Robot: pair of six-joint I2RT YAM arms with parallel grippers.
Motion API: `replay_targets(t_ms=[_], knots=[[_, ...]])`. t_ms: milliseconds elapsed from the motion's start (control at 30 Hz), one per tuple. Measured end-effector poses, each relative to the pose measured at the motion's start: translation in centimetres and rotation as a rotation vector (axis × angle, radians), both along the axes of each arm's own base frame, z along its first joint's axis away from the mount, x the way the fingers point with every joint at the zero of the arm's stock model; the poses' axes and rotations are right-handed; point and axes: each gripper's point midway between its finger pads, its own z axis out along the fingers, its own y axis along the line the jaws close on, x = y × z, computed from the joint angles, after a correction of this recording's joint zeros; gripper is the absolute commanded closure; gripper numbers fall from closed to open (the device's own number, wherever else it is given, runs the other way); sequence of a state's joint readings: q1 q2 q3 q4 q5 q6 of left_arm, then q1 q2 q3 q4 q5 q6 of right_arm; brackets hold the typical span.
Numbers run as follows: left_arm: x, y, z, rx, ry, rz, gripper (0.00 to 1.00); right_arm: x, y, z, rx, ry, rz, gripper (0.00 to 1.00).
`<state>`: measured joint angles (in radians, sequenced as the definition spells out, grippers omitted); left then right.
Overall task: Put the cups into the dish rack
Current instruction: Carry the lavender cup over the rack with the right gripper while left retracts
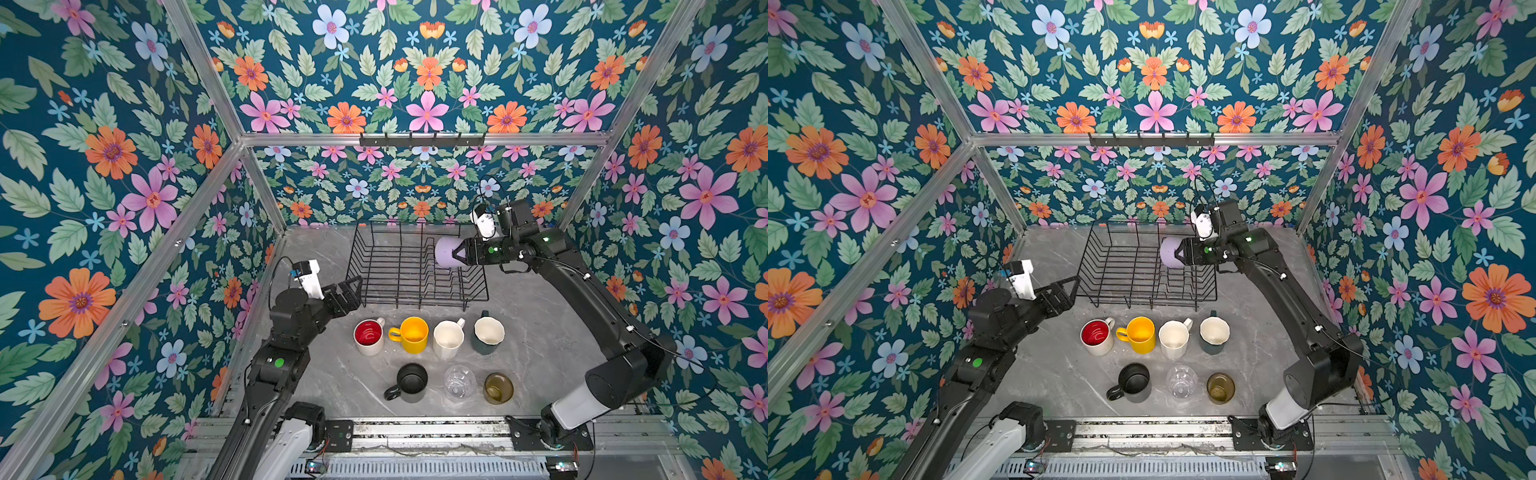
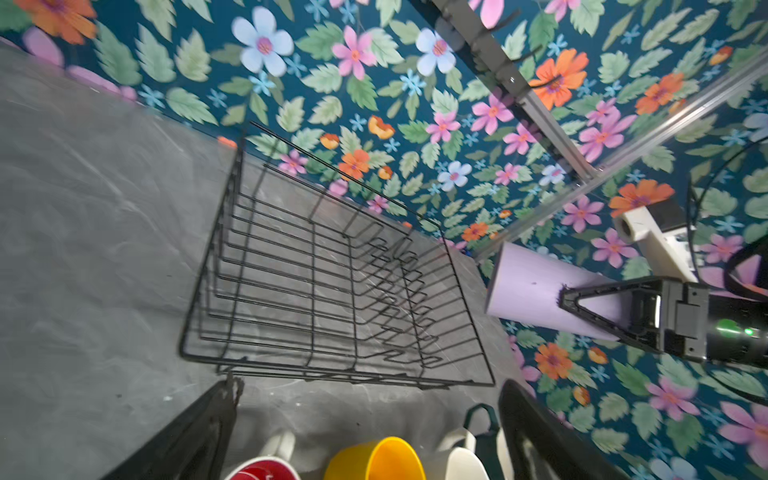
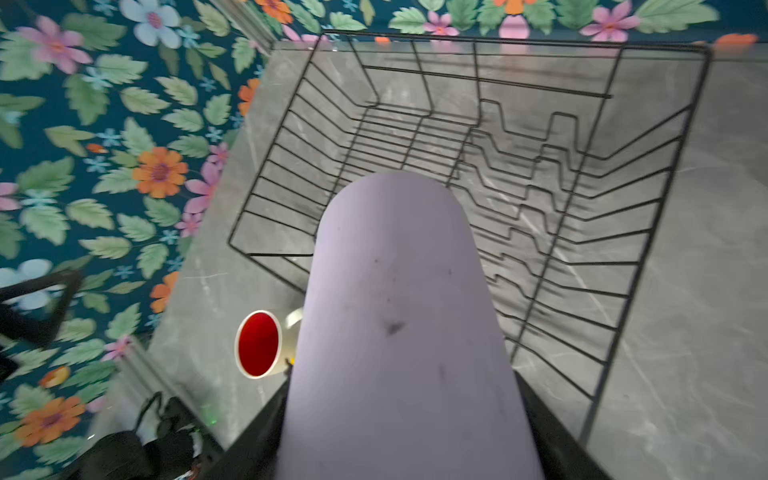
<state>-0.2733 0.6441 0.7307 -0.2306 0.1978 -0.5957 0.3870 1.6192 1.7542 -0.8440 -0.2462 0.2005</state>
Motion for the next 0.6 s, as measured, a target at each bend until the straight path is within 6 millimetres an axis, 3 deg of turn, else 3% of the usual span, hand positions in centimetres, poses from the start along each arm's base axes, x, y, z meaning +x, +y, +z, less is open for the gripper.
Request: replay_targets(t_ms=[200,600], knots=[[-1.6,3.0,0.0,0.102,-0.025,0.124,0.0,3.5,-1.7,-1.4,-0.19,0.02,-0.066,1.0],[-4.5,6.0,-1.9,0.194,0.024,0.227,0.0,8.7,-2.8,-3.0,-0.385,0.023,-0.119,1.0]])
